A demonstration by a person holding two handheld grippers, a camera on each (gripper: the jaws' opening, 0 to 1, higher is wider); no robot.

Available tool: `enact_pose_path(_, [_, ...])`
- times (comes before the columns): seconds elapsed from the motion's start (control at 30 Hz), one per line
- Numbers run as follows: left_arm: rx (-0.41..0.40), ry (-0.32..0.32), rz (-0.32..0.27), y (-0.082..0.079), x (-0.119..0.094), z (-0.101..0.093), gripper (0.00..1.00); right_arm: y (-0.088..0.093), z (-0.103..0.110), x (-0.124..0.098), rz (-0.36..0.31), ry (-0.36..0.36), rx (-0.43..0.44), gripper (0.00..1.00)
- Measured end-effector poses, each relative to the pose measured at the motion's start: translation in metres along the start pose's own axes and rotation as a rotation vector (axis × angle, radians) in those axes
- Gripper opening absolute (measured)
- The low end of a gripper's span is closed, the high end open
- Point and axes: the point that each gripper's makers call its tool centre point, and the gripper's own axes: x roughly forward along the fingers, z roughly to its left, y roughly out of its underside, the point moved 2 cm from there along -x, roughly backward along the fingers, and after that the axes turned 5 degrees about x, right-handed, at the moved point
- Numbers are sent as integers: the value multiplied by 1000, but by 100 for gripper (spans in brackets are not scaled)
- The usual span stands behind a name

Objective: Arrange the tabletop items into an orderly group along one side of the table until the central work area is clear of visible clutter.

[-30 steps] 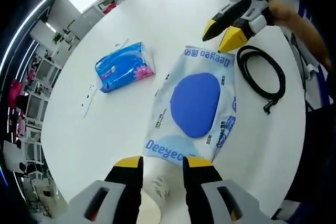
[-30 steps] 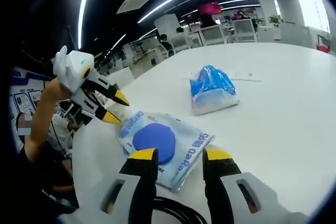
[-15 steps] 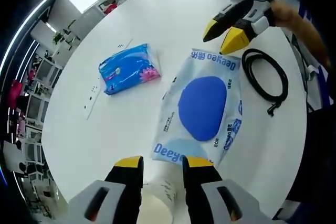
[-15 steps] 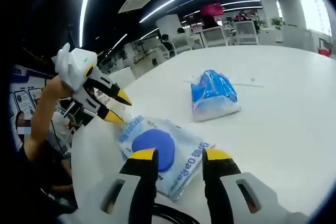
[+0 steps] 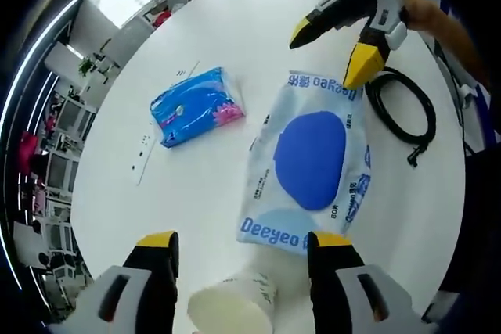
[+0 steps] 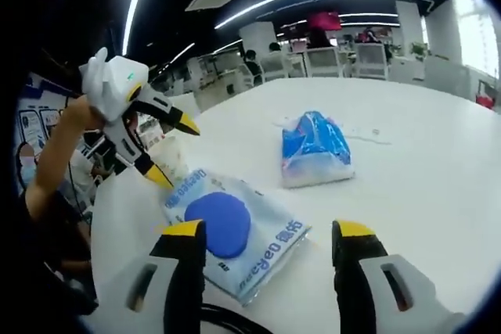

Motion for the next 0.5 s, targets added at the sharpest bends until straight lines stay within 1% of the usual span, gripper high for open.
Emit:
enact_pose_path(0.03, [5,-7,1,0,0,-1,75,2,0,1,7,5,-4,78])
enact_pose_path(0.07, [5,-11,1,0,0,0,78,3,0,2,12,9,-9,84])
enact_pose_path(0.1, [3,-19,-2,-1,0,1,81,4,-1,2,19,23,-27,88])
enact_pose_path(0.17, [5,-32,-3,-1,1,3,88,4,-2,2,21,44,-55,93])
enact_pose_path(0.2, [2,-53,-2,-1,0,6,93,8,3,0,26,53,-65,94])
enact_pose_path(0.23, [-9,-90,-2,-1,0,11,100,9,4,-1,24,56,-67,95])
enact_pose_path(0.27, [-15,-112,6,1,-1,14,100,9,5,-2,22,57,-68,96])
enact_pose_path(0.3, [-22,-112,-3,0,0,16,100,9,6,-3,15,56,-70,96])
enact_pose_path(0.43, [-29,-88,-5,2,2,14,100,7,3,-2,18,55,-68,96])
enact_pose_path(0.5, [-28,-92,3,3,3,15,100,5,2,-1,11,55,-63,96])
